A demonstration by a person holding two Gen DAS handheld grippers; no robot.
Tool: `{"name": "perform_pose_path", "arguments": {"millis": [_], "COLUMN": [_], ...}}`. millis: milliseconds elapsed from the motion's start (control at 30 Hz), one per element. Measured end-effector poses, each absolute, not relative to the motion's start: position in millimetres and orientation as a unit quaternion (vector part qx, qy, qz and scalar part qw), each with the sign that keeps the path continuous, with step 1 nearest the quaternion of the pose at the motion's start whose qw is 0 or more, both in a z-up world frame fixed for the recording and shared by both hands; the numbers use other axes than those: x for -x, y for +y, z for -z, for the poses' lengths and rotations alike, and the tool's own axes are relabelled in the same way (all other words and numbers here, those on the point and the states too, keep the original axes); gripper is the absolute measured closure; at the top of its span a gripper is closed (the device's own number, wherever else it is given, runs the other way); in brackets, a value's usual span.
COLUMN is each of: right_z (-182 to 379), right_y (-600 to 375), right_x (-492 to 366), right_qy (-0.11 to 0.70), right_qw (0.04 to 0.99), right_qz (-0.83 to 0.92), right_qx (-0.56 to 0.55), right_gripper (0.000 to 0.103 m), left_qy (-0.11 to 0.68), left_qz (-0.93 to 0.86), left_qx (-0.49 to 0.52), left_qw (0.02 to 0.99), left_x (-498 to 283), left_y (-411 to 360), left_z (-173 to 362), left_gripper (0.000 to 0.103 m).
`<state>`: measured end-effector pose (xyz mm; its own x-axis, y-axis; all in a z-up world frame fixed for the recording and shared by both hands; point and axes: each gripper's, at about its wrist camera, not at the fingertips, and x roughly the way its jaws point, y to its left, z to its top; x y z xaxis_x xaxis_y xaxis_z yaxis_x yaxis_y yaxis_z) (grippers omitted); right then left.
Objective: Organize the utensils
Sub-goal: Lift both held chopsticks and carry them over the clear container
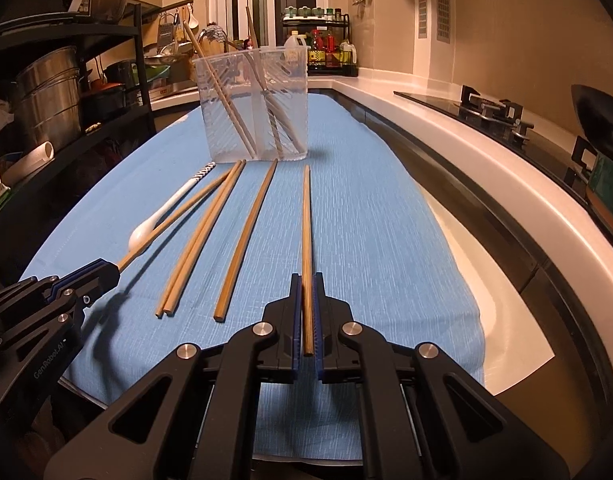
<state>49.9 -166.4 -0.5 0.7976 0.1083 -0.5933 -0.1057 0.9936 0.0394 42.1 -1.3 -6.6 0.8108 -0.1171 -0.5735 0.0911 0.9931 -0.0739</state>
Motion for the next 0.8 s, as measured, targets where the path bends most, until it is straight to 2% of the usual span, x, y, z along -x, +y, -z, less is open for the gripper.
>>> {"name": "perform_pose_path", "arguments": {"millis": [467,800], "right_z": [-47.6,-101.5], "right_y": [-172.0,-178.8], "right_x": [-24.5,-23.5], "right_qy": [0.262,0.218], "right_qw": [0.963,0.973], "right_qz": [-0.063,-0.071], "right_qx": [0.005,0.003], "right_gripper": [0.098,0.098], "left_qy": [0.239,0.189], "left_qz": [0.06,0.066], "left_qx": [0.019,0.025], "left_qw": [0.969,0.979], "left_x": [-15.6,-22.0], "left_y": [9.5,27.7], "left_z": [-34.9,-88.3], "left_gripper": [0.096,0.096]}}
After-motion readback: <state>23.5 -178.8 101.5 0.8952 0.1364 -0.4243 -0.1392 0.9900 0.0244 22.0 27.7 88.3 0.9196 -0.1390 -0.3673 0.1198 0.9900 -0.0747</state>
